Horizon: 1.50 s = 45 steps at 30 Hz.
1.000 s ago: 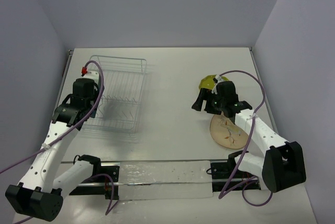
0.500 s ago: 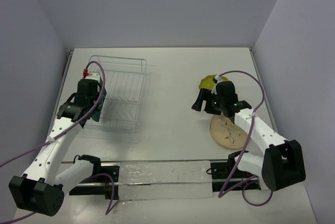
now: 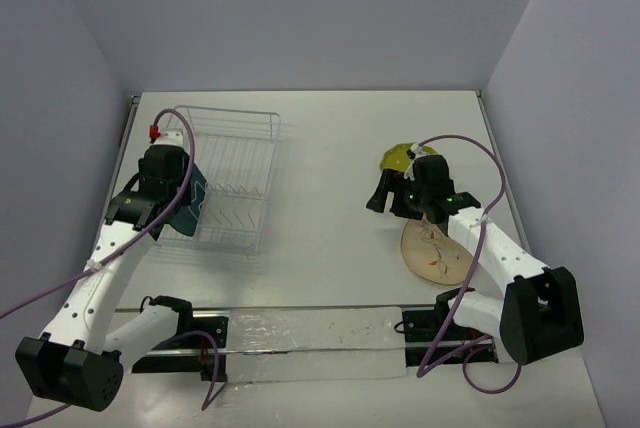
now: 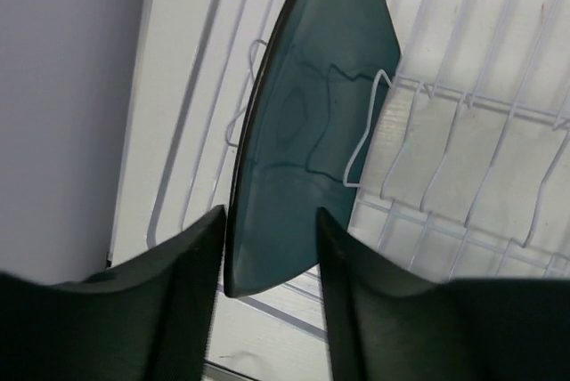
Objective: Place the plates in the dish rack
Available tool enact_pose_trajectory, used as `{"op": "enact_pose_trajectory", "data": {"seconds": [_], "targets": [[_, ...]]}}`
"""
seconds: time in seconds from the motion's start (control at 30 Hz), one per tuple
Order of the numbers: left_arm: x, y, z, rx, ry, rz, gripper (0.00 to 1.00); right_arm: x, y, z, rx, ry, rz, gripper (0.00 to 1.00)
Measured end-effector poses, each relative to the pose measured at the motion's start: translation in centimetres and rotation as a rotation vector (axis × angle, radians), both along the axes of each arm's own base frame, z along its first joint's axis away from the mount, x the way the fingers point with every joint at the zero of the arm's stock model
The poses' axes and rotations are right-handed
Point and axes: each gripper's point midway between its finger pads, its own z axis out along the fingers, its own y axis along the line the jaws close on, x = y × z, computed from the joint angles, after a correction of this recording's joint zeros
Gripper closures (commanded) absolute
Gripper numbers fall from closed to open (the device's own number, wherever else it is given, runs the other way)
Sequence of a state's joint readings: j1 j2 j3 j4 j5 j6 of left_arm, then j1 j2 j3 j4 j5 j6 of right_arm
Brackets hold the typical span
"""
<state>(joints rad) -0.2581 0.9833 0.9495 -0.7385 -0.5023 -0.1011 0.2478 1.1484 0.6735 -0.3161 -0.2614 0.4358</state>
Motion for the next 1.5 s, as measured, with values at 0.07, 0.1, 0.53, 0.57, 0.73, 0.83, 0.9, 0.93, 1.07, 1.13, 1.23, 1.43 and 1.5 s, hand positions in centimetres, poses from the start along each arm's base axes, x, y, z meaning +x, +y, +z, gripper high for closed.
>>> {"op": "enact_pose_trajectory", "data": {"seconds": [0.07, 0.1, 0.53, 0.57, 0.73, 0.83, 0.9, 0.93, 1.07, 1.13, 1.23, 1.43, 1.5], "targets": [[0.1, 0.2, 0.6, 0.001, -0.017, 0.015, 0.2, 0.0, 0.0, 0.0, -0.001, -0.001, -0.002, 0.12], [0.2, 0.2, 0.9, -0.001, -0.026, 0.023, 0.18, 0.0, -0.1, 0.0, -0.002, 0.0, -0.004, 0.12], [-0.3, 0.6, 14.0, -0.164, -0.395, 0.113, 0.01, 0.5, -1.1, 0.9, -0.029, -0.032, -0.05, 0.1], [-0.2, 0.0, 15.8, -0.217, -0.453, 0.088, 0.01, 0.7, -1.3, 1.1, -0.032, -0.039, -0.064, 0.1], [1.2, -3.8, 23.1, -0.448, -0.639, -0.047, 0.01, 2.4, -4.0, 2.4, -0.043, -0.067, -0.187, 0.1], [3.9, -7.2, 23.5, -0.535, -0.623, -0.127, 0.01, 3.7, -6.8, 3.4, -0.046, -0.074, -0.304, 0.1], [5.8, -10.4, 21.9, -0.556, -0.56, -0.181, 0.01, 4.8, -9.3, 4.1, -0.074, -0.08, -0.402, 0.1], [6.6, -12.3, 21.0, -0.563, -0.528, -0.214, 0.01, 5.4, -10.5, 4.4, -0.089, -0.08, -0.447, 0.1], [8.7, -21.1, 16.0, -0.577, -0.364, -0.378, 0.01, 7.2, -15.2, 4.6, -0.15, -0.051, -0.6, 0.11], [9.0, -25.1, 13.6, -0.572, -0.297, -0.452, 0.01, 8.0, -17.6, 4.2, -0.181, -0.028, -0.669, 0.11], [9.2, -29.5, 10.1, -0.54, -0.213, -0.522, 0.01, 8.6, -20.4, 2.8, -0.215, 0.026, -0.739, 0.15], [9.8, -34.0, 5.0, -0.518, -0.111, -0.581, 0.01, 7.9, -22.0, -1.7, -0.259, 0.177, -0.747, 0.16], [9.9, -34.9, 3.7, -0.522, -0.084, -0.596, 0.01, 8.1, -22.2, -2.4, -0.266, 0.212, -0.741, 0.18]]}}
